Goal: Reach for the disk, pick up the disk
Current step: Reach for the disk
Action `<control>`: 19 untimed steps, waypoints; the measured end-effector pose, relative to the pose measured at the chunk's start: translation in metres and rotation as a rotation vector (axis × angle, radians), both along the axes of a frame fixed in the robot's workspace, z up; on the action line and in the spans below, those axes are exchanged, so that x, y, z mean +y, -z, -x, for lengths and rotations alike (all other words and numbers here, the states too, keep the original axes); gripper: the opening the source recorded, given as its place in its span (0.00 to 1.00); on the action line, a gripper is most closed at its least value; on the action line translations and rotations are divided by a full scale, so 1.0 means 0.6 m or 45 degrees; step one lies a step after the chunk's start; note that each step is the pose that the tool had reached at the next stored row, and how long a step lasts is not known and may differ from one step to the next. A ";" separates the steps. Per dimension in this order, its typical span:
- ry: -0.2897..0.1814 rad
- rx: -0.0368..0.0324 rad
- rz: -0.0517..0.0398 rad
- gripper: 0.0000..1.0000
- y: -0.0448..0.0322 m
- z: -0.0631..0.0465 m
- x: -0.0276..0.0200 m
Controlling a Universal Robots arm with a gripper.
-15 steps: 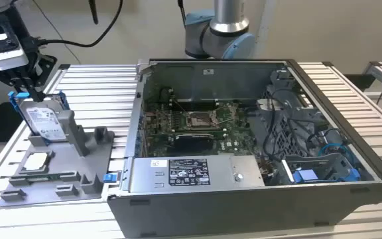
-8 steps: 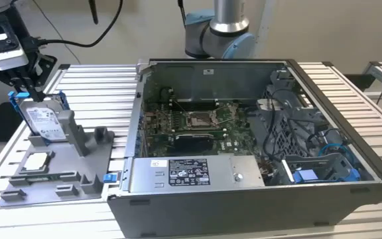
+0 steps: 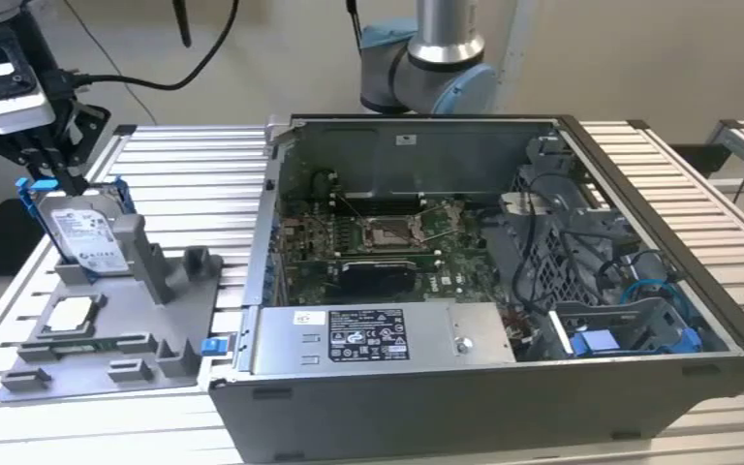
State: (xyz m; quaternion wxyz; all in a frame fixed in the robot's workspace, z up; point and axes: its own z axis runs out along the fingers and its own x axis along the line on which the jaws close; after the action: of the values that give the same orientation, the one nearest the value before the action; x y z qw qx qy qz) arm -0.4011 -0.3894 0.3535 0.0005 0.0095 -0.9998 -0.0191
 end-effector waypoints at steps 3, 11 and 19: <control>0.000 0.0000 0.000 0.00 0.000 0.010 0.0183; 0.000 -0.0009 0.000 0.00 0.000 0.030 0.0476; 0.000 -0.0021 0.000 0.00 0.000 0.041 0.0527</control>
State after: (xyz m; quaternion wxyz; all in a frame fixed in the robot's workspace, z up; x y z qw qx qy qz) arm -0.4256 -0.3577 0.3535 -0.0004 0.0095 -0.9998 -0.0191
